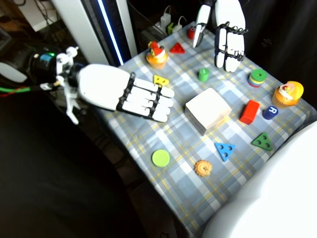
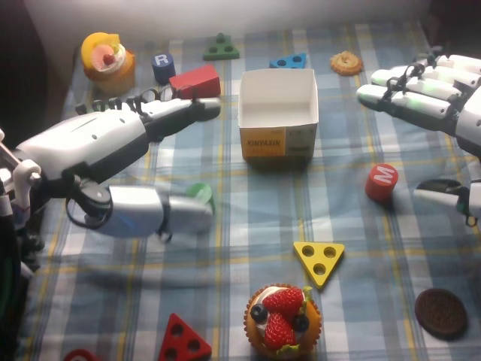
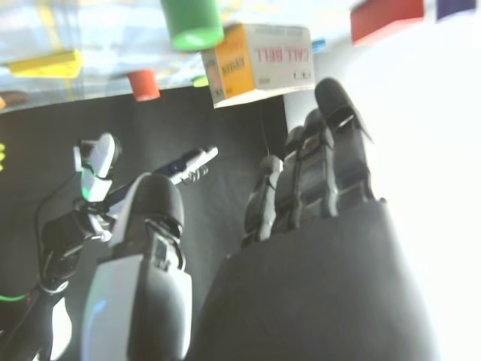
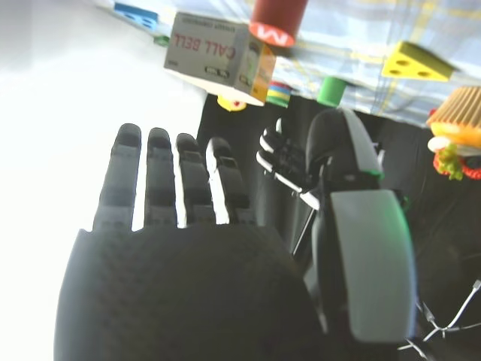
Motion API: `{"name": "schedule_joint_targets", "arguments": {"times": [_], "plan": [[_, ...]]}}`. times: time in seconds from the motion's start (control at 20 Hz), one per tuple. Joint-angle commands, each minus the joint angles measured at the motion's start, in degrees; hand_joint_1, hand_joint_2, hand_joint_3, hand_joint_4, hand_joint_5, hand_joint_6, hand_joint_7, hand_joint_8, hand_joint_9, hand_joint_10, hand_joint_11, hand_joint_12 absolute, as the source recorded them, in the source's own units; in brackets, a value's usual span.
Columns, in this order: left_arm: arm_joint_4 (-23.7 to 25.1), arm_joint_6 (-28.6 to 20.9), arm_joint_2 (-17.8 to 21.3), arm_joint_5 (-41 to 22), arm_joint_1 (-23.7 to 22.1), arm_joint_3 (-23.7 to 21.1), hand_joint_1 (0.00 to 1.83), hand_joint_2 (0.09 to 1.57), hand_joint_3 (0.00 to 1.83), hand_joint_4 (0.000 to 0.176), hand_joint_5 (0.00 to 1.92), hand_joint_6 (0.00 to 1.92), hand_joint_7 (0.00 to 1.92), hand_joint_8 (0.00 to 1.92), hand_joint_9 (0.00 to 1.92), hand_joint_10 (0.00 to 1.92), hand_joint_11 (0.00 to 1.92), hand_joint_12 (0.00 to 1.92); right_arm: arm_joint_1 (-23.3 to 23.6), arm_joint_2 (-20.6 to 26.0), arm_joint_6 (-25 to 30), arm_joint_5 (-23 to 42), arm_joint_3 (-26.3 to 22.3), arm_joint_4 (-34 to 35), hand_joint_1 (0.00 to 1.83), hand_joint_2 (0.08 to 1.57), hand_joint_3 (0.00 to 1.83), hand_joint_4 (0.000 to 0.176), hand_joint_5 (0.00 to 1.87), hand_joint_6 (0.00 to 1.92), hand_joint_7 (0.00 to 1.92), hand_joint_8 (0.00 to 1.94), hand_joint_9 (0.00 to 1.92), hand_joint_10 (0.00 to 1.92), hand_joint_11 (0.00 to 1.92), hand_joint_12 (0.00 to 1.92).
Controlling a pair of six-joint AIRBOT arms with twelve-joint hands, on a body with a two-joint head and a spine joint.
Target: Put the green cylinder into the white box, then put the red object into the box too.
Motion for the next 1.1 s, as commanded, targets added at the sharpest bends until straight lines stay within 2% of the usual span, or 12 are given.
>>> {"name": "schedule_joint_targets", "arguments": {"times": [0.0, 0.05, 0.1, 0.2, 0.25, 0.4, 0.5, 0.65, 0.75, 0.8, 1.0, 1.05], "plan": [[0.12, 0.01, -0.45, -6.56, -0.28, -0.06, 0.71, 1.06, 0.01, 0.091, 0.12, 0.03, 0.11, 0.00, 0.03, 0.14, 0.00, 1.00, 0.47, -0.01, -0.09, 7.58, -0.09, 0.87, 0.66, 1.22, 0.03, 0.000, 0.00, 0.00, 0.00, 0.00, 0.00, 0.18, 0.00, 1.12], [-0.17, 0.02, -0.52, -6.73, -0.08, -0.03, 0.72, 1.06, 0.01, 0.093, 0.13, 0.02, 0.12, 0.00, 0.03, 0.12, 0.00, 0.90, 0.33, -0.05, -0.09, 8.04, -0.10, 1.19, 0.68, 1.22, 0.02, 0.000, 0.00, 0.00, 0.00, 0.00, 0.00, 0.17, 0.00, 1.13], [-0.29, 0.02, -0.61, -6.80, 0.10, -0.02, 0.76, 1.04, 0.00, 0.105, 0.16, 0.02, 0.15, 0.01, 0.07, 0.12, 0.00, 0.92, 0.29, -0.09, -0.09, 8.34, -0.11, 1.39, 0.67, 1.22, 0.02, 0.000, 0.00, 0.00, 0.00, 0.00, 0.00, 0.16, 0.00, 1.13], [-0.47, 0.04, -1.11, -6.61, 0.45, 0.29, 0.82, 1.03, 0.00, 0.099, 0.19, 0.03, 0.19, 0.02, 0.10, 0.12, 0.00, 0.92, 0.29, -0.15, -0.09, 8.54, -0.10, 1.62, 0.67, 1.24, 0.01, 0.000, 0.00, 0.00, 0.00, 0.00, 0.00, 0.15, 0.00, 1.10], [-1.01, 0.24, -1.65, -6.32, 0.59, 0.72, 0.84, 1.03, 0.00, 0.110, 0.23, 0.04, 0.23, 0.02, 0.13, 0.15, 0.00, 0.97, 0.29, -0.20, -0.09, 8.60, -0.09, 1.71, 0.66, 1.24, 0.01, 0.000, 0.00, 0.00, 0.00, 0.00, 0.00, 0.14, 0.00, 1.09], [-2.77, 1.41, -2.84, -5.97, 0.83, 1.64, 0.94, 1.08, 0.00, 0.120, 0.32, 0.20, 0.37, 0.06, 0.01, 0.72, 0.00, 1.25, 0.29, -0.36, -0.09, 8.76, -0.09, 1.77, 0.63, 1.25, 0.01, 0.000, 0.00, 0.00, 0.00, 0.00, 0.00, 0.12, 0.00, 1.08], [-3.58, 1.77, -3.76, -5.67, 0.92, 2.38, 0.96, 1.10, 0.00, 0.087, 0.28, 0.41, 0.43, 0.11, 0.00, 0.86, 0.00, 1.31, 0.29, -0.44, -0.09, 8.83, -0.09, 1.86, 0.62, 1.25, 0.00, 0.000, 0.00, 0.00, 0.00, 0.00, 0.00, 0.07, 0.00, 1.06], [-6.37, 5.90, -5.15, -5.37, 0.91, 2.96, 0.99, 1.10, 0.00, 0.086, 0.24, 0.68, 0.47, 0.18, 0.00, 0.88, 0.00, 1.28, 0.29, -0.60, -0.09, 8.92, -0.05, 1.87, 0.62, 1.26, 0.00, 0.000, 0.00, 0.00, 0.00, 0.00, 0.01, 0.06, 0.00, 0.97], [-7.44, 7.21, -5.91, -5.11, 0.94, 3.35, 1.02, 1.10, 0.00, 0.064, 0.29, 0.67, 0.51, 0.19, 0.00, 0.91, 0.00, 1.26, 0.29, -0.74, -0.08, 8.95, -0.01, 1.88, 0.63, 1.25, 0.00, 0.000, 0.00, 0.00, 0.00, 0.00, 0.01, 0.08, 0.00, 1.01], [-7.81, 7.21, -6.43, -4.84, 0.97, 3.84, 0.96, 1.11, 0.00, 0.080, 0.26, 0.69, 0.48, 0.18, 0.00, 0.86, 0.00, 1.18, 0.29, -0.84, -0.08, 8.95, 0.00, 1.88, 0.63, 1.25, 0.00, 0.000, 0.00, 0.00, 0.00, 0.00, 0.00, 0.08, 0.00, 1.02], [-9.14, 7.21, -7.76, -4.30, 1.30, 5.13, 0.96, 1.14, 0.01, 0.081, 0.26, 0.71, 0.44, 0.19, 0.00, 0.80, 0.00, 1.20, 0.28, -1.13, -0.03, 8.95, 0.01, 1.89, 0.63, 1.25, 0.00, 0.000, 0.00, 0.00, 0.00, 0.00, 0.00, 0.12, 0.00, 1.06], [-9.61, 7.21, -8.06, -4.24, 1.43, 5.45, 0.98, 1.13, 0.00, 0.077, 0.27, 0.71, 0.42, 0.28, 0.00, 0.89, 0.00, 1.30, 0.23, -1.24, 0.25, 8.95, 0.07, 1.89, 0.63, 1.25, 0.00, 0.000, 0.00, 0.00, 0.00, 0.00, 0.00, 0.14, 0.00, 1.12]]}}
